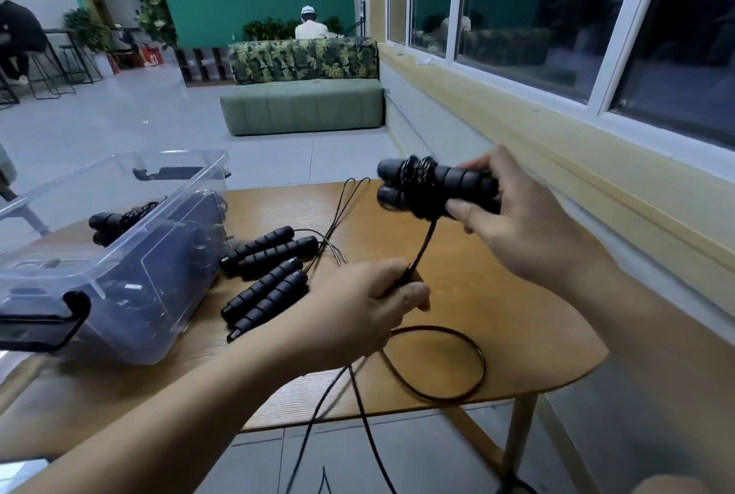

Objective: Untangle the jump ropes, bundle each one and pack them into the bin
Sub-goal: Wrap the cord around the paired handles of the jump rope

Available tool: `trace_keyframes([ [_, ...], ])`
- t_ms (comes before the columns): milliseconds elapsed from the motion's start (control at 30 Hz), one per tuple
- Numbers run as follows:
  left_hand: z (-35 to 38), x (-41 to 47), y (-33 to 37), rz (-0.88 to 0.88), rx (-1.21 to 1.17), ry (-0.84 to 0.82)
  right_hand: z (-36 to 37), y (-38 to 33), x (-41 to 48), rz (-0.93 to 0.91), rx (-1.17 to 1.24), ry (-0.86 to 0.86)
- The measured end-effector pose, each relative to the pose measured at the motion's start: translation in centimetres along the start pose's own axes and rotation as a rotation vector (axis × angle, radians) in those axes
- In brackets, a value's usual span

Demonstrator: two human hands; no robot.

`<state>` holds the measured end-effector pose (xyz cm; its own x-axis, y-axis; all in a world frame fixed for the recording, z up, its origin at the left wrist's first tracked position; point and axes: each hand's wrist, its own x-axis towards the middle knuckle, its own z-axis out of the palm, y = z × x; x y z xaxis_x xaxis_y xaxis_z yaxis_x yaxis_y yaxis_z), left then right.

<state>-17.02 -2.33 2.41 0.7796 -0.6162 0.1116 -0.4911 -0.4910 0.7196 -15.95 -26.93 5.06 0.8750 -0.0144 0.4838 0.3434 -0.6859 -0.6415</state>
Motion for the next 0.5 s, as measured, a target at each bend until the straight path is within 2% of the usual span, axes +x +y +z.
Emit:
trace_keyframes([
  [100, -0.8, -0.2, 0.4, 0.05, 0.133, 0.033, 1.2, 0.3, -0.3, -0.029, -0.101, -0.104],
  [233, -2.2, -0.5, 0.5, 0.13, 0.194, 0.124, 2.1, 0.1, -0.7, 0.011, -0.082, -0.238],
  [500, -4.9, 0.2, -1.5, 0.162, 0.001, 0.412, 1.7, -2.5, -2.0, -0.031, 0.059, -0.546],
])
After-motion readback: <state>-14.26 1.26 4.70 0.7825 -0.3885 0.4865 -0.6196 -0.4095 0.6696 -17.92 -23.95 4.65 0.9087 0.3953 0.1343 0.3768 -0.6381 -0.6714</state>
